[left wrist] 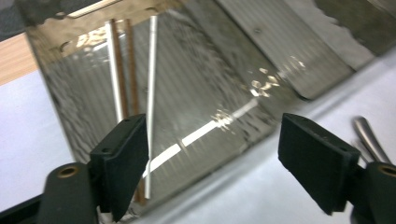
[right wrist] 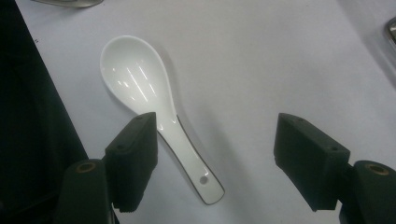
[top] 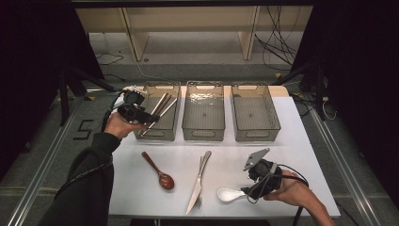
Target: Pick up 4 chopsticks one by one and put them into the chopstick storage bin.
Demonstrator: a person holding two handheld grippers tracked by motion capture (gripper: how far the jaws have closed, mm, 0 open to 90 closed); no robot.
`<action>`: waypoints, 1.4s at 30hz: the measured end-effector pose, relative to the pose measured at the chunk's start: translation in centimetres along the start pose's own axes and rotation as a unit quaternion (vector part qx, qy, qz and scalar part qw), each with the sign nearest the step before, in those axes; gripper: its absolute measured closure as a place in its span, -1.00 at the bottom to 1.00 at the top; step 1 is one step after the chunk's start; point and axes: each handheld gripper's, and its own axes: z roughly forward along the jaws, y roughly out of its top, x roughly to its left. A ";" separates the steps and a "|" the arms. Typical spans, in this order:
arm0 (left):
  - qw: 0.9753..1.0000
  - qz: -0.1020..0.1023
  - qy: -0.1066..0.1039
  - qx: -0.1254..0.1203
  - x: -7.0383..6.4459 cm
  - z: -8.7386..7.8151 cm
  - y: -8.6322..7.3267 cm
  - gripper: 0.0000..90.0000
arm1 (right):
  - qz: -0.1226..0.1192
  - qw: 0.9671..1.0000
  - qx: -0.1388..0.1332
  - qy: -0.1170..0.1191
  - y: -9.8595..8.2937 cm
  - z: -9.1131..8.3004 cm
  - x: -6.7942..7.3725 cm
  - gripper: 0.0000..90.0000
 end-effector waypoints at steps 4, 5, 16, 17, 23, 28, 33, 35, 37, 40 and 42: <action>1.000 0.015 -0.015 -0.011 -1.7 -1.0 -1.0 -0.54 | -0.003 1.000 0.002 0.001 0.0 0.1 0.1 -0.31; 1.000 0.019 -0.019 -0.014 -2.0 -1.2 -1.2 -0.55 | -0.005 1.000 0.002 0.002 0.0 0.1 0.1 -0.31; 0.997 0.058 -0.042 -0.013 -5.3 -2.0 -2.9 -0.61 | -0.010 1.000 0.010 0.008 0.1 0.4 0.4 -0.31; 0.997 0.060 -0.045 -0.011 -5.5 -2.0 -3.1 -0.61 | -0.013 1.000 0.009 0.010 0.1 0.5 0.5 -0.31; 0.996 0.068 -0.052 -0.007 -6.5 -1.8 -4.3 -0.63 | -0.013 1.000 0.016 0.014 0.1 0.9 0.6 -0.31; 0.996 0.073 -0.060 -0.005 -7.1 -1.9 -5.3 -0.63 | -0.020 0.999 0.020 0.015 0.1 1.2 0.7 -0.30; 0.995 0.074 -0.066 -0.008 -7.9 -2.0 -6.5 -0.63 | -0.018 0.999 0.024 0.020 0.1 1.3 0.7 -0.30; 0.995 0.076 -0.071 -0.005 -8.2 -1.9 -6.9 -0.63 | -0.022 0.999 0.025 0.017 0.1 1.5 0.7 -0.30; 0.994 0.076 -0.073 -0.004 -8.5 -1.9 -7.3 -0.63 | -0.019 0.999 0.029 0.018 0.1 1.5 0.7 -0.30; 0.994 0.081 -0.078 -0.003 -8.9 -1.8 -7.9 -0.64 | -0.025 0.999 0.028 0.017 0.1 1.6 0.8 -0.30; 0.994 0.080 -0.080 -0.005 -9.1 -1.9 -8.3 -0.65 | -0.025 0.999 0.031 0.016 0.1 1.6 0.8 -0.30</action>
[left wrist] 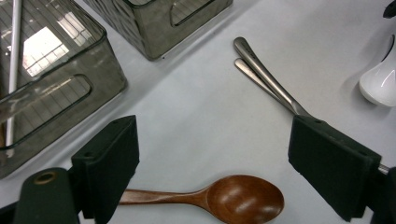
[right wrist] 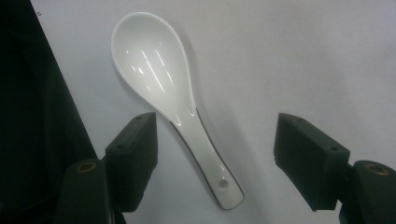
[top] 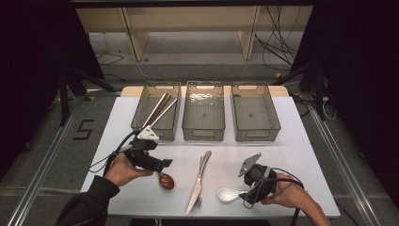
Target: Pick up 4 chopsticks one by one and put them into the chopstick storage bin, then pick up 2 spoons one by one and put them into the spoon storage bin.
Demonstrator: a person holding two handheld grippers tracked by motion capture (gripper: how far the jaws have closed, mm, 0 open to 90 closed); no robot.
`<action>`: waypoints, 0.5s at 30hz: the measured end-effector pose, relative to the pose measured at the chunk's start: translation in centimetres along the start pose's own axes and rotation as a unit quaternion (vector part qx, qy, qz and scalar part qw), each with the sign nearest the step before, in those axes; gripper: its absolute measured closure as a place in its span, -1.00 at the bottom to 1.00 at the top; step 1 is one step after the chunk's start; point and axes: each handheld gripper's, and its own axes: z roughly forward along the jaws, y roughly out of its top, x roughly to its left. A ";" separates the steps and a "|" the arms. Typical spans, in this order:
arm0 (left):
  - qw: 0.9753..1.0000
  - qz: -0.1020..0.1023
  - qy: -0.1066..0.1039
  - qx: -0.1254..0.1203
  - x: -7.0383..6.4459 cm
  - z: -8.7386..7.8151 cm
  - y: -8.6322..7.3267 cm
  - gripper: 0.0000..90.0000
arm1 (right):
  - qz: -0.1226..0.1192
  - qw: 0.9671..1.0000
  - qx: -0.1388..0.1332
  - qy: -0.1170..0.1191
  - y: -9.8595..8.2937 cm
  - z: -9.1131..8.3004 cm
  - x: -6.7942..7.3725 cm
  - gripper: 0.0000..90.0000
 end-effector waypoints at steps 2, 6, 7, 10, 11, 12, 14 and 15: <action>1.000 -0.004 -0.001 -0.004 -0.2 0.0 -0.4 -0.65 | 0.001 1.000 -0.001 0.001 0.0 0.0 0.0 -0.30; 1.000 -0.006 0.000 -0.007 -0.3 -0.2 -1.0 -0.65 | 0.001 1.000 0.003 -0.001 -0.1 0.1 0.1 -0.30; 1.000 -0.005 -0.001 -0.007 -0.3 -0.3 -1.2 -0.66 | 0.000 1.000 0.003 -0.002 -0.1 0.1 0.1 -0.30; 1.000 -0.010 0.000 -0.008 -0.3 -0.4 -1.5 -0.66 | 0.003 1.000 0.007 -0.002 -0.2 0.2 0.1 -0.29; 1.000 -0.010 0.000 -0.009 -0.3 -0.5 -1.6 -0.66 | 0.003 1.000 0.008 -0.002 -0.2 0.2 0.1 -0.29; 1.000 -0.013 0.001 -0.012 -0.3 -0.6 -1.7 -0.66 | 0.002 1.000 0.008 -0.001 -0.3 0.3 0.1 -0.29; 1.000 -0.013 0.002 -0.013 -0.4 -0.7 -1.9 -0.66 | 0.005 1.000 0.012 -0.002 -0.4 0.4 0.1 -0.29; 1.000 -0.011 0.003 -0.016 -0.5 -0.8 -1.9 -0.66 | 0.005 1.000 0.013 -0.001 -0.4 0.4 0.0 -0.29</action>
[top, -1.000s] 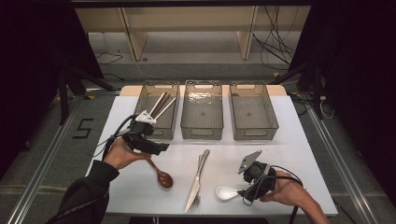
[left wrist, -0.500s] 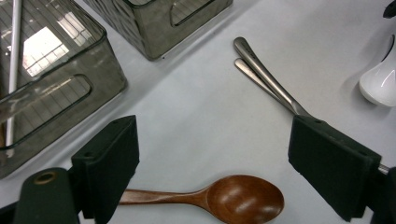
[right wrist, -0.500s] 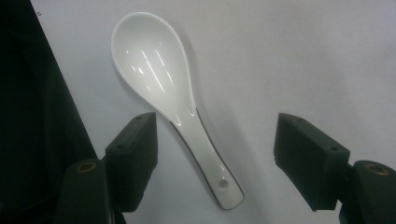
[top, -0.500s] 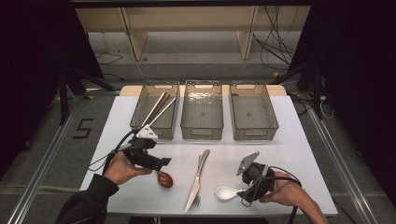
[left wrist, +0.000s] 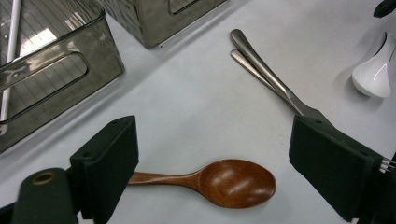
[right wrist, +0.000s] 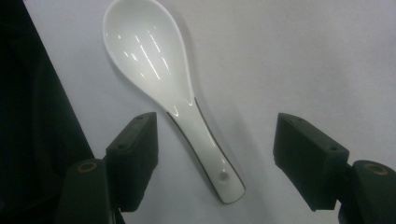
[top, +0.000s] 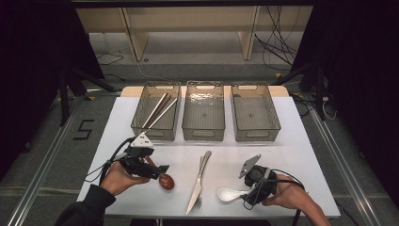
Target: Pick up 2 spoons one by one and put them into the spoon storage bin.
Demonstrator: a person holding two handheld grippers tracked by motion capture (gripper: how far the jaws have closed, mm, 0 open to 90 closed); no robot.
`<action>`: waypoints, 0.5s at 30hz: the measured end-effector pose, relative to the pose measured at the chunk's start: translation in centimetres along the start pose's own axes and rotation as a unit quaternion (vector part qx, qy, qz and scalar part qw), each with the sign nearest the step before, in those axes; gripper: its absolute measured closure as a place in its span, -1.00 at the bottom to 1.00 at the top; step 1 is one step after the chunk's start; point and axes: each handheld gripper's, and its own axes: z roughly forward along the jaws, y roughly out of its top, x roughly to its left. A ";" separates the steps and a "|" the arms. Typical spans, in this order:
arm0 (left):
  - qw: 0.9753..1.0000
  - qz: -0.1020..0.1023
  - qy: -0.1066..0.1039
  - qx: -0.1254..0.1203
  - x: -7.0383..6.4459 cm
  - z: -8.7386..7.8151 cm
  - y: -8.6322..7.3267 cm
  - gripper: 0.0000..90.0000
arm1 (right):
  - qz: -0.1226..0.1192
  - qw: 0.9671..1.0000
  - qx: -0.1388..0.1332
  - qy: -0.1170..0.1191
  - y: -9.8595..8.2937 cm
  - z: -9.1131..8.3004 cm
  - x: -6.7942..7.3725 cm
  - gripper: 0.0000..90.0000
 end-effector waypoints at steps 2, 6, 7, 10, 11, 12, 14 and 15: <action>1.000 -0.003 -0.001 -0.005 -0.1 -0.2 -0.1 -0.66 | 0.001 1.000 0.000 0.000 0.0 0.1 -0.1 -0.29; 1.000 -0.008 0.002 -0.008 -0.1 -0.3 -0.4 -0.66 | -0.001 1.000 0.004 0.002 0.0 0.6 -0.4 -0.28; 1.000 -0.009 0.002 -0.009 -0.1 -0.3 -0.5 -0.66 | -0.001 1.000 0.006 0.003 0.1 0.7 -0.5 -0.27; 1.000 -0.015 -0.001 -0.009 -0.2 -0.4 -1.0 -0.66 | -0.006 1.000 0.014 0.003 0.2 1.0 -0.5 -0.24; 1.000 -0.015 -0.001 -0.007 -0.2 -0.5 -1.2 -0.66 | -0.007 1.000 0.015 0.002 0.2 1.0 -0.5 -0.22; 1.000 -0.016 0.001 -0.008 -0.3 -0.4 -1.3 -0.67 | -0.005 1.000 0.016 0.003 0.2 1.0 -0.6 -0.20; 1.000 -0.014 0.002 -0.005 -0.3 -0.4 -1.4 -0.67 | -0.008 1.000 0.017 0.000 0.1 1.1 -0.7 -0.16; 1.000 -0.012 0.003 -0.005 -0.3 -0.3 -1.5 -0.67 | -0.007 1.000 0.020 0.001 0.1 1.1 -0.6 -0.14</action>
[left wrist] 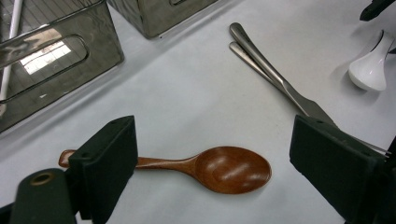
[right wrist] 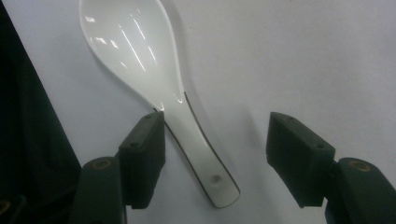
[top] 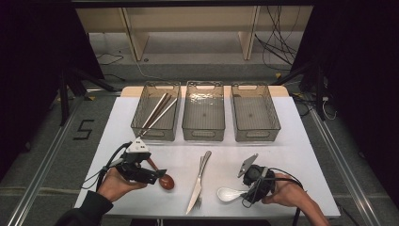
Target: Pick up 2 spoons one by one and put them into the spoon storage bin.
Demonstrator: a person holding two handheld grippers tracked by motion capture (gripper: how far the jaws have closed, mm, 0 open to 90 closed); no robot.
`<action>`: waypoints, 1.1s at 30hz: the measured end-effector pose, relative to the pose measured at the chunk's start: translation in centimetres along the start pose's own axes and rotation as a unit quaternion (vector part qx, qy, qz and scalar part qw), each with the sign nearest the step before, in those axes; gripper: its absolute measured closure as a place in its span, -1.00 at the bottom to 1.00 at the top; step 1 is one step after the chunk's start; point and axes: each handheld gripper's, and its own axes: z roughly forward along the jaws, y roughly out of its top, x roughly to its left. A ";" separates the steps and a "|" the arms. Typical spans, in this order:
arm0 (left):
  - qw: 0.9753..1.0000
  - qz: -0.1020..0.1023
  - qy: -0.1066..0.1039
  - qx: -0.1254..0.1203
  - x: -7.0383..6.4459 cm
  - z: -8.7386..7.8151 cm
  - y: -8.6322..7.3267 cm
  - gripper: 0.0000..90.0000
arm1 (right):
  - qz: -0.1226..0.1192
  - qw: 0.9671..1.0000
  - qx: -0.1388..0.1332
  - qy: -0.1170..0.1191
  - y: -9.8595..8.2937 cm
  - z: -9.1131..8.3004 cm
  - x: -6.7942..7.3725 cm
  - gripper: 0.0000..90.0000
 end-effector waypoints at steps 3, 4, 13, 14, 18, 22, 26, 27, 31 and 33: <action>1.000 0.003 -0.001 -0.003 0.0 -0.1 0.0 -0.67 | -0.002 1.000 0.010 0.002 0.0 0.2 0.1 -0.10; 1.000 0.004 -0.001 -0.004 0.0 -0.1 0.0 -0.67 | -0.007 1.000 0.010 0.005 0.0 0.3 0.1 -0.08; 1.000 0.009 0.001 0.000 -0.2 0.0 -0.2 -0.67 | -0.027 0.999 0.032 0.020 0.1 0.8 0.4 0.25; 1.000 0.010 0.001 0.001 -0.2 0.0 -0.2 -0.67 | -0.028 0.999 0.030 0.022 0.2 0.8 0.4 0.31; 1.000 0.012 0.001 0.001 -0.2 0.0 -0.2 -0.67 | -0.038 0.998 0.036 0.024 0.3 0.7 0.7 0.46; 1.000 0.014 0.002 0.001 -0.3 0.0 -0.3 -0.67 | -0.059 0.997 0.040 0.028 0.4 0.7 1.1 0.61; 1.000 0.014 0.005 0.000 -0.4 -0.1 -0.3 -0.67 | -0.074 0.996 0.046 0.033 0.6 0.7 1.6 0.70; 1.000 0.013 0.005 -0.001 -0.4 -0.1 -0.3 -0.67 | -0.074 0.996 0.046 0.031 0.6 0.7 1.6 0.71; 1.000 0.013 0.007 -0.001 -0.4 0.0 -0.4 -0.67 | -0.075 0.996 0.041 0.032 0.6 0.6 1.5 0.72; 1.000 0.014 0.006 0.002 -0.2 -0.1 -0.4 -0.67 | -0.066 0.996 0.037 0.037 0.5 0.6 1.3 0.72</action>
